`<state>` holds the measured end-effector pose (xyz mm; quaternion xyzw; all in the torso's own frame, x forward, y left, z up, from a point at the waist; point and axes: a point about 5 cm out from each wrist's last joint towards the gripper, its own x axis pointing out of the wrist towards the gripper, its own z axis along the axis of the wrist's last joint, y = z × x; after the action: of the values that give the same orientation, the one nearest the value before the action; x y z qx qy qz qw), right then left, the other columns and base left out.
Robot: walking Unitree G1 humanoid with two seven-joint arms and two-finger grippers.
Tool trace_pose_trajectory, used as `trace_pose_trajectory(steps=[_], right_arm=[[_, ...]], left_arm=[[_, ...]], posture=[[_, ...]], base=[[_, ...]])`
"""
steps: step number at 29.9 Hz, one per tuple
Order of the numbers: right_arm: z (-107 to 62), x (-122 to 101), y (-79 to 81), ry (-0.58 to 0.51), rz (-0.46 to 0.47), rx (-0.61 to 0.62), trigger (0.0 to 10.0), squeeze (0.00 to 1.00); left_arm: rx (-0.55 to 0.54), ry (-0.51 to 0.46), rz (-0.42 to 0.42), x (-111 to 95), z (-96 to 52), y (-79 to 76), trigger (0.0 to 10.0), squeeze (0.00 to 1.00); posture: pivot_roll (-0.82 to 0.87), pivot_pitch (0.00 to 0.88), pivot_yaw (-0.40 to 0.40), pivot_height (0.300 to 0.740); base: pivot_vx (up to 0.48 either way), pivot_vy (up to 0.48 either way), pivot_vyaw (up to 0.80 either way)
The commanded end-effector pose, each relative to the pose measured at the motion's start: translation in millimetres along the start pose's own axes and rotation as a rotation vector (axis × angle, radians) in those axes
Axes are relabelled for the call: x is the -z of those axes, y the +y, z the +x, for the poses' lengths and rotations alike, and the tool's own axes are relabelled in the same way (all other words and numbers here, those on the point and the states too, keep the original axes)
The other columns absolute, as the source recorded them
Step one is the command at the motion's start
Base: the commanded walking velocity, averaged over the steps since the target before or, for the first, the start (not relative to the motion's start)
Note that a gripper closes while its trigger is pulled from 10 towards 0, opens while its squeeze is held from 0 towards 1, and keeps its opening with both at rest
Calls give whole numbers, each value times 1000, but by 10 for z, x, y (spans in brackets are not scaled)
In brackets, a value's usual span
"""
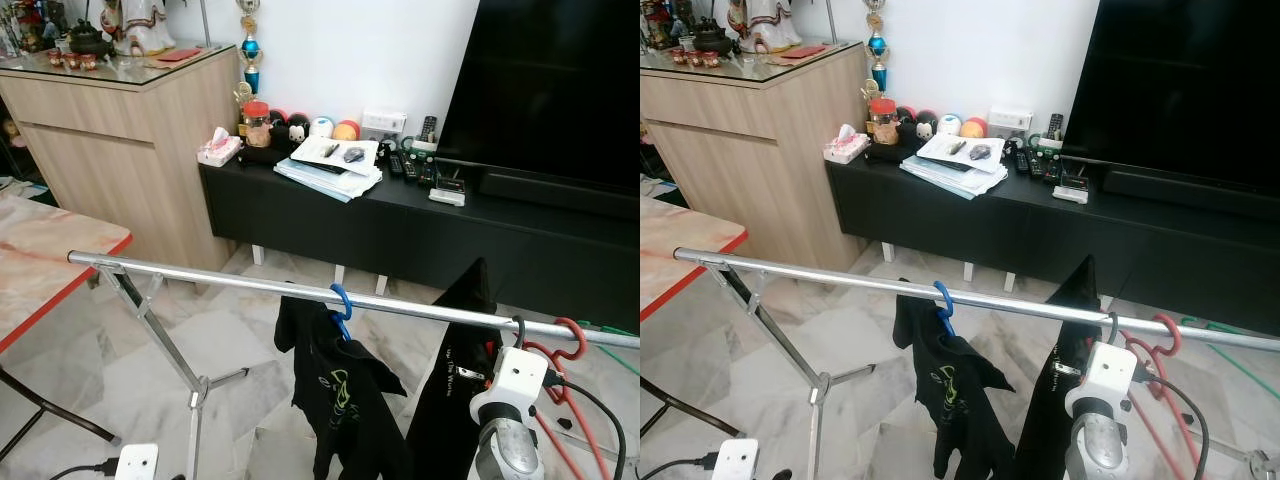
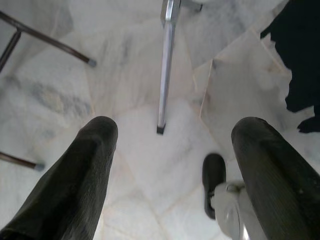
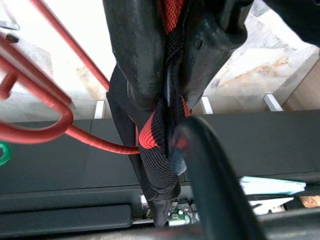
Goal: Hang hanger
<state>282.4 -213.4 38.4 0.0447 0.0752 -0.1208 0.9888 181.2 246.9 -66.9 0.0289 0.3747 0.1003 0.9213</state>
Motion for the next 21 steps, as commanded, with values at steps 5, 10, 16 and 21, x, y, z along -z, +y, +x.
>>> trace_pose_trajectory(steps=[5,10,16,21], right_arm=[[58,-69,-33,-18,-5,1,10000,0],[46,-30,-13,-3,1,-7,10000,0],[29,39,3,16,20,-12,10000,0],[5,85,16,30,22,-14,10000,0]], left_arm=[[-10,45,-10,127,-38,12,10000,0],[-14,52,-15,190,-67,18,10000,0],[-9,55,-4,259,-103,26,10000,0],[-14,48,-8,286,-123,47,10000,0]], posture=[[98,0,-46,740],[105,0,-41,740],[116,0,-29,740],[124,0,-31,740]], base=[[-255,0,0],[-259,0,0],[-261,0,0],[-262,0,0]])
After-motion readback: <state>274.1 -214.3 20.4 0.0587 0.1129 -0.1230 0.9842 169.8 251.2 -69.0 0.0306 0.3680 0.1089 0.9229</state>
